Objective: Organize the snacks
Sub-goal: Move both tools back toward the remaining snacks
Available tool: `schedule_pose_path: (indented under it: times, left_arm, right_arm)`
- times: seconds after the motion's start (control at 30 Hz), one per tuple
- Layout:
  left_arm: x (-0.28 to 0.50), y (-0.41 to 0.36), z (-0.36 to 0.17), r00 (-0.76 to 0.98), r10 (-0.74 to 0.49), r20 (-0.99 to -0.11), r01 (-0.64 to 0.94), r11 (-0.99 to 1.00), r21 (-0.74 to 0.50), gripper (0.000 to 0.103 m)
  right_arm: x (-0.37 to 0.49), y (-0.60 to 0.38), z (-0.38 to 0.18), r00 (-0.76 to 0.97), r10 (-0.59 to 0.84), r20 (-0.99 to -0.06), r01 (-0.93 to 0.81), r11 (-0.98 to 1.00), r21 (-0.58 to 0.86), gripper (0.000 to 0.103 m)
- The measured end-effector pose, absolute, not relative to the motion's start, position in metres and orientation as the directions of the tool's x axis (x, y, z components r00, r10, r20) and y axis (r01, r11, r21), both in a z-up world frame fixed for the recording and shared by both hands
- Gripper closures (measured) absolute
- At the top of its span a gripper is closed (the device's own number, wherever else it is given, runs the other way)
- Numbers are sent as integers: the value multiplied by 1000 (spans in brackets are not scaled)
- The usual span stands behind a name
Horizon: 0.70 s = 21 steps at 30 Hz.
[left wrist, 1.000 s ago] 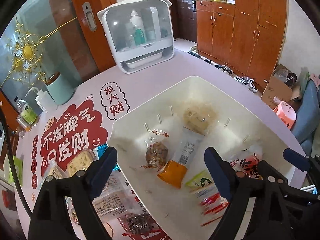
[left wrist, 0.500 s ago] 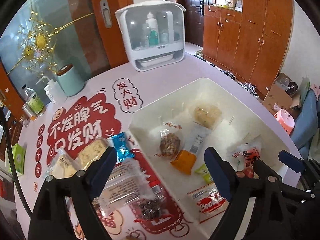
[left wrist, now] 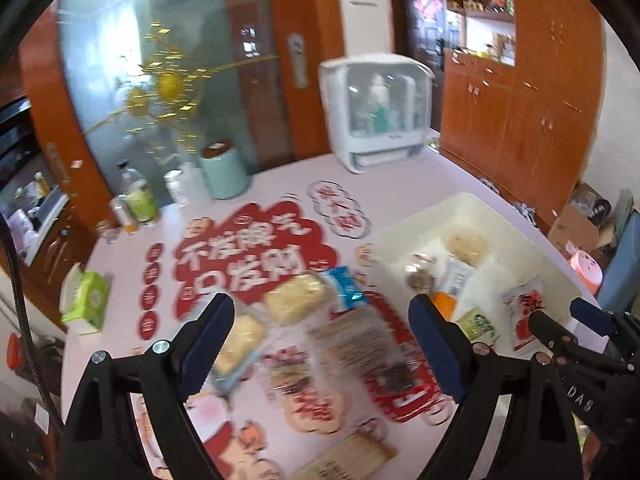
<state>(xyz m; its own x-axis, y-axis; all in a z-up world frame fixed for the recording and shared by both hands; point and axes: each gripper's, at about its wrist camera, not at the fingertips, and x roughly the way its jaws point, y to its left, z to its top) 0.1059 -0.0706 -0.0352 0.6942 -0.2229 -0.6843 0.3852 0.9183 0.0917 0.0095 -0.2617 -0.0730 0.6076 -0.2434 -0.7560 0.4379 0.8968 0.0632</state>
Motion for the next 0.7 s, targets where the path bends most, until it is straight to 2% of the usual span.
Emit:
schedule_pose_path:
  times: [0.3,0.5,0.7]
  left_arm:
    - [92,44,-24,749,-114,-652,248,962,117,13]
    - [98,103,-44,716,-65,-695,174,981,88,13]
    - [111,129,-73,660,-49,-749,159,984,76,13]
  right_arm:
    - [16,-190,-57,645,-174,-745,341,937,77,40]
    - [27,-152,-68,614,-110,-782,294,951,97,40]
    - [33,-132,-100,526,-28,-850,320,932,168,41]
